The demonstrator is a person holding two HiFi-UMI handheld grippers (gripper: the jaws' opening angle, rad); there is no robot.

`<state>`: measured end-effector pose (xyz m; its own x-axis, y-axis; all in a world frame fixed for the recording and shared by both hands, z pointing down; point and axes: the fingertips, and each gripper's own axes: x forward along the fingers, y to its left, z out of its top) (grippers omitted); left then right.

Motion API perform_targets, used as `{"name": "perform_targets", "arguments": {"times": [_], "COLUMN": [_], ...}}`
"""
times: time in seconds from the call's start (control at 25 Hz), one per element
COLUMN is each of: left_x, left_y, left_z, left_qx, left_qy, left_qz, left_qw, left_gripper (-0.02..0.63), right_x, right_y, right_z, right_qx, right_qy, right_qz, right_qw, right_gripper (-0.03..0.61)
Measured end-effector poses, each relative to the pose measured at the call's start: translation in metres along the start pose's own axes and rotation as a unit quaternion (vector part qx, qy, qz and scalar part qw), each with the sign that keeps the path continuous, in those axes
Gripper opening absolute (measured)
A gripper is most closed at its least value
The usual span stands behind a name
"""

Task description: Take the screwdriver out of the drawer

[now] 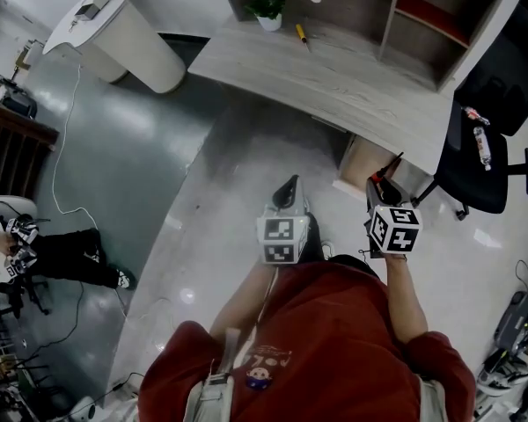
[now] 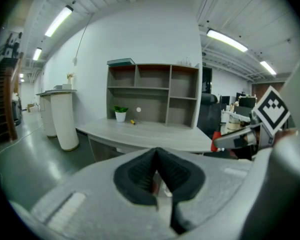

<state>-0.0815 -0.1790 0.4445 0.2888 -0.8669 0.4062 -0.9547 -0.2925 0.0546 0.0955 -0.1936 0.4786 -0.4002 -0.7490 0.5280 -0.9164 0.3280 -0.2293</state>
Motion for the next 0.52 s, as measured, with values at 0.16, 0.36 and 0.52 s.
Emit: {"name": "perform_targets", "arguments": {"times": [0.16, 0.36, 0.52], "left_x": [-0.0003, 0.0014, 0.003], "left_y": [-0.0022, -0.0077, -0.0043], "left_z": [-0.0007, 0.002, 0.0017], "left_qx": [0.0, 0.002, 0.004], "left_qy": [0.001, -0.002, -0.003], "left_qz": [0.0, -0.002, -0.003], "left_qw": [1.0, 1.0, 1.0], "left_gripper": [0.0, 0.0, 0.0], "right_x": [-0.0015, -0.0039, -0.0008], "right_y": [-0.0024, -0.0078, -0.0067], "right_z": [-0.001, -0.0023, -0.0065], "right_qx": [0.001, 0.003, 0.003], "right_qy": [0.0, 0.0, 0.004], "right_qz": [-0.001, -0.002, -0.004], "right_qw": [1.0, 1.0, 1.0], "right_gripper": [0.1, 0.1, 0.1]}}
